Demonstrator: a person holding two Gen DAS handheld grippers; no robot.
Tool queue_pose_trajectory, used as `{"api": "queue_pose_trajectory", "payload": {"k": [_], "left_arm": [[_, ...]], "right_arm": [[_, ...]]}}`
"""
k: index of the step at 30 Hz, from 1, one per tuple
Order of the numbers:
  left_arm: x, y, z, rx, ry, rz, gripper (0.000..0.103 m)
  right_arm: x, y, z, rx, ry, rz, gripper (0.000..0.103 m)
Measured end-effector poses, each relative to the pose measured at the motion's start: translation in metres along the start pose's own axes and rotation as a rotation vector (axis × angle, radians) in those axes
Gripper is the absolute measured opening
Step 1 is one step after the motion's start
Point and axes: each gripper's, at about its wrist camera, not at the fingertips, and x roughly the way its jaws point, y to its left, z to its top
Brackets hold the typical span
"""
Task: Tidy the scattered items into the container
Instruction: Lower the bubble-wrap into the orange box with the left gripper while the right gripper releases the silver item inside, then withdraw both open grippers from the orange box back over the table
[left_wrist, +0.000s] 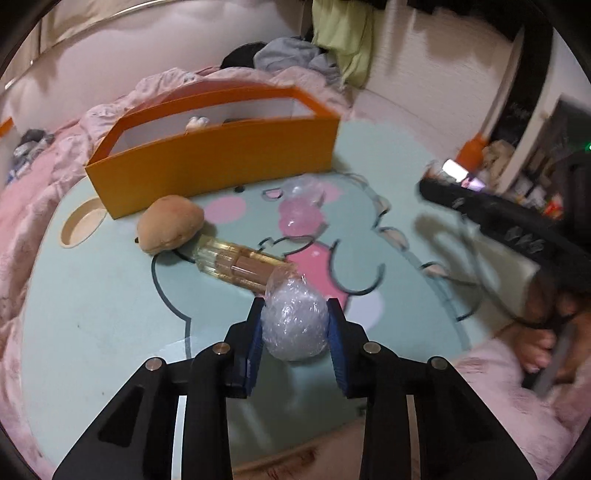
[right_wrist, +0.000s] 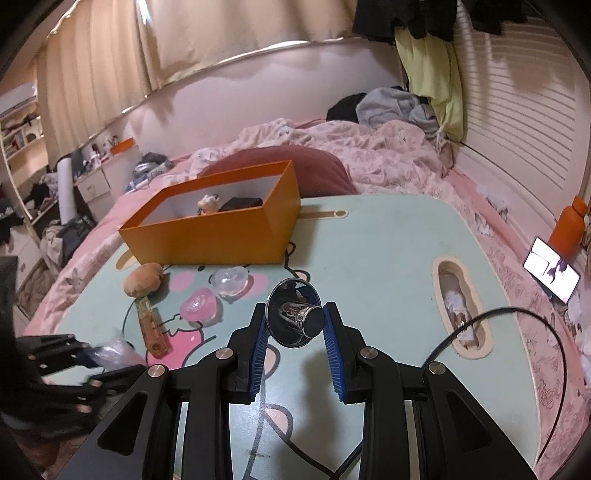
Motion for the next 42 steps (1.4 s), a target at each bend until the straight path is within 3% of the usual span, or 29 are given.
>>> {"api": "queue_pose_trajectory", "payload": {"k": [3,7,9,11,14,20,23,24,25,27,34,39,42], "left_arm": [[-0.024,0.01,0.014,-0.016,-0.071,-0.034,0.033],[-0.027,0.029,0.061,-0.019,-0.117,0.059,0.033],[-0.019,0.047,0.089,-0.083,-0.096,0.066,0.033],[-0.008,0.063,0.113,-0.147,-0.07,0.129,0.033],[0.014,0.076,0.151,-0.146,-0.061,0.191,0.033],[0.067,0.099,0.175,-0.195,0.044,0.265,0.037],[0.071,0.099,0.171,-0.193,0.039,0.299,0.041],[0.068,0.098,0.169,-0.183,0.027,0.308,0.048],[0.064,0.096,0.166,-0.174,0.011,0.317,0.061],[0.054,0.096,0.161,-0.176,-0.022,0.325,0.072],[0.001,0.071,0.12,-0.174,-0.108,0.204,0.072],[-0.035,0.044,0.051,-0.12,-0.1,0.222,0.073],[-0.039,0.042,0.003,-0.142,-0.096,0.248,0.081]], "right_arm": [[-0.003,0.009,0.01,-0.017,-0.008,0.052,0.028],[0.006,0.026,0.042,-0.063,-0.022,0.102,0.028],[0.02,0.034,0.063,-0.08,-0.017,0.117,0.028],[0.041,0.042,0.084,-0.103,0.01,0.121,0.028],[0.076,0.047,0.112,-0.104,0.053,0.083,0.028],[0.126,0.059,0.136,-0.129,0.091,-0.008,0.031],[0.125,0.05,0.14,-0.071,0.061,-0.068,0.066],[0.119,0.045,0.14,-0.039,0.041,-0.066,0.069],[0.11,0.041,0.138,-0.01,0.015,-0.039,0.069],[0.098,0.039,0.136,-0.002,0.0,-0.019,0.069],[0.045,0.044,0.094,-0.038,0.027,0.027,0.069],[0.013,0.051,0.027,-0.091,0.115,0.035,0.071],[0.012,0.055,-0.005,-0.148,0.145,-0.039,0.072]]}}
